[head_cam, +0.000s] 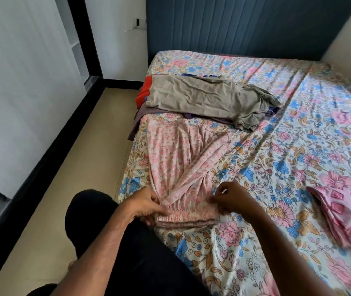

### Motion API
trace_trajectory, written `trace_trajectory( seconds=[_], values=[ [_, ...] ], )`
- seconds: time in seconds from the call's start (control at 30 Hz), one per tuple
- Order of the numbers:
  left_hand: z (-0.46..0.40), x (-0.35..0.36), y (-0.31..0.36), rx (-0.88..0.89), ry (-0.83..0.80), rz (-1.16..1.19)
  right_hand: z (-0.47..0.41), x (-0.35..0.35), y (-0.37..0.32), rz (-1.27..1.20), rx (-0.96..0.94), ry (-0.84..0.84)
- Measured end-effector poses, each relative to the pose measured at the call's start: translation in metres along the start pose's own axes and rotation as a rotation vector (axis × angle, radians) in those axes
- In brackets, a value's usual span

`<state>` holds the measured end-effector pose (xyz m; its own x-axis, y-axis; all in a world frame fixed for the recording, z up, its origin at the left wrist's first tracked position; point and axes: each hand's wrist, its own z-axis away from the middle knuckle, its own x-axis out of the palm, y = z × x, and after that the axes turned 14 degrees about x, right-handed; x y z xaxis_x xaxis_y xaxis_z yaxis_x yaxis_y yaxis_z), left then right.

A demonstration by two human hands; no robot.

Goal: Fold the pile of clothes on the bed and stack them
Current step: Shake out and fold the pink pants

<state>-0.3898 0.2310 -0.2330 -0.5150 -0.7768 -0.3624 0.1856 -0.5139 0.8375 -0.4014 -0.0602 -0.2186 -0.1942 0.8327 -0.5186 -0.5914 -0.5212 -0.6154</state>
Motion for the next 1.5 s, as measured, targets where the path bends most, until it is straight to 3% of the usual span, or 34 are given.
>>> trace_trajectory(
  seconds=[0.1, 0.2, 0.3, 0.4, 0.47, 0.57, 0.67, 0.77, 0.93, 1.07, 1.17, 1.23, 1.33, 1.37, 1.5],
  values=[
    [-0.019, -0.014, -0.001, 0.017, 0.127, -0.070, -0.025, -0.019, -0.018, -0.202, -0.003, 0.216],
    [-0.049, -0.035, 0.006, 0.161, 0.306, -0.173, -0.066, -0.036, -0.041, -0.434, 0.037, 0.295],
    [-0.081, -0.047, 0.017, 0.279, 0.428, -0.226, -0.105, -0.045, -0.065, -0.465, 0.104, 0.390],
    [-0.109, -0.049, 0.032, 0.351, 0.415, -0.199, -0.129, -0.050, -0.086, -0.471, 0.190, 0.457],
    [-0.127, -0.047, 0.042, 0.395, 0.377, -0.152, -0.140, -0.060, -0.094, -0.364, 0.139, 0.541],
    [-0.150, -0.039, 0.060, 0.453, 0.283, -0.100, -0.153, -0.081, -0.096, -0.177, 0.076, 0.492],
    [-0.166, -0.024, 0.084, 0.492, 0.195, -0.077, -0.162, -0.100, -0.094, -0.026, -0.055, 0.438],
    [-0.183, -0.012, 0.111, 0.523, 0.153, -0.002, -0.162, -0.112, -0.113, -0.134, -0.289, 0.354],
    [-0.205, -0.014, 0.145, 0.441, 0.187, 0.306, -0.163, -0.104, -0.180, -0.120, -0.583, 0.217],
    [-0.213, -0.034, 0.146, 0.414, 0.519, 0.498, -0.165, -0.074, -0.240, 0.007, -0.763, 0.093],
    [-0.223, -0.067, 0.116, 0.239, 0.697, 0.645, -0.181, -0.055, -0.256, -0.149, -0.601, -0.021],
    [-0.229, -0.089, 0.077, 0.092, 0.732, 0.676, -0.204, -0.041, -0.250, -0.104, -0.505, -0.112],
    [-0.228, -0.104, 0.043, -0.072, 0.677, 0.661, -0.234, -0.022, -0.221, 0.421, -0.366, -0.003],
    [-0.233, -0.108, 0.036, -0.089, 0.658, 0.649, -0.238, -0.019, -0.211, 0.451, -0.319, 0.067],
    [-0.238, -0.115, 0.045, -0.078, 0.619, 0.512, -0.241, -0.018, -0.185, 0.125, -0.255, 0.415]
  ],
)
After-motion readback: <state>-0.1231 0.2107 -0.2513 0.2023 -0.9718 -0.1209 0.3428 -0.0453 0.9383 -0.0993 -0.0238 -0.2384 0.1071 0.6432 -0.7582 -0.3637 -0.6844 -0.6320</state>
